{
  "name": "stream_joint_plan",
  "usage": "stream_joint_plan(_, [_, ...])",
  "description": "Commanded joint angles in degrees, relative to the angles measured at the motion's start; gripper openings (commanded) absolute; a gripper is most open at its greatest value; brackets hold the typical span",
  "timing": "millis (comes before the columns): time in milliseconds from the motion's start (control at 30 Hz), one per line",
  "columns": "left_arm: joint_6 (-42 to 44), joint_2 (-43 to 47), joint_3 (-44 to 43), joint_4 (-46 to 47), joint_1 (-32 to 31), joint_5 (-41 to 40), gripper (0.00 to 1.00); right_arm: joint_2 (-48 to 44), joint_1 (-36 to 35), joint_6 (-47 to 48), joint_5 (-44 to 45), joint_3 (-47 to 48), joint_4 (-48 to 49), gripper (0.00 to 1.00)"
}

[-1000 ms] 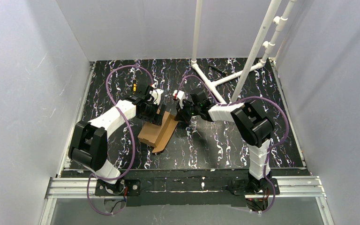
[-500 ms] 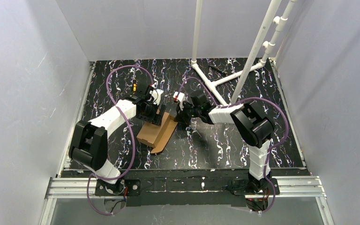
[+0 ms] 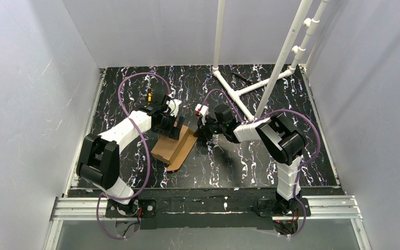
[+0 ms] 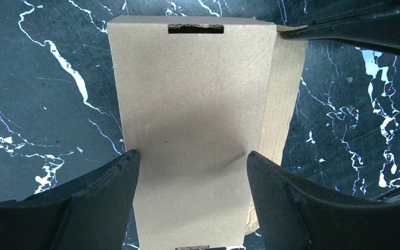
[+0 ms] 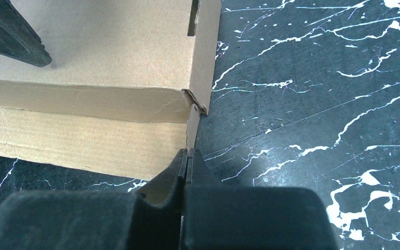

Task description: Fold the paper box

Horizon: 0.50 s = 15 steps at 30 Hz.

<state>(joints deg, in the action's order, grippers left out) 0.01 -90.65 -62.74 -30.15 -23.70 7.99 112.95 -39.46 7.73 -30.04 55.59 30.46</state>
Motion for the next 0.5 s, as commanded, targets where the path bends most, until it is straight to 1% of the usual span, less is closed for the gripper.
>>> stream_joint_plan(0, [-0.3,-2.4,0.6,-3.5,-0.2,2.8,0.73,-0.6,-2.2,-1.0,-2.7,-1.7,-1.1,0.01])
stream_joint_plan(333, [-0.3,-2.3,0.8,-3.5,-0.2,3.2,0.73,-0.1,-2.0,-2.4,-3.3,-3.9,1.7,0.01])
stream_joint_plan(467, [-0.3,-2.2,0.9,-3.5,-0.2,3.4,0.73,0.0,-1.8,-3.1,-3.4,-4.6,2.9,0.05])
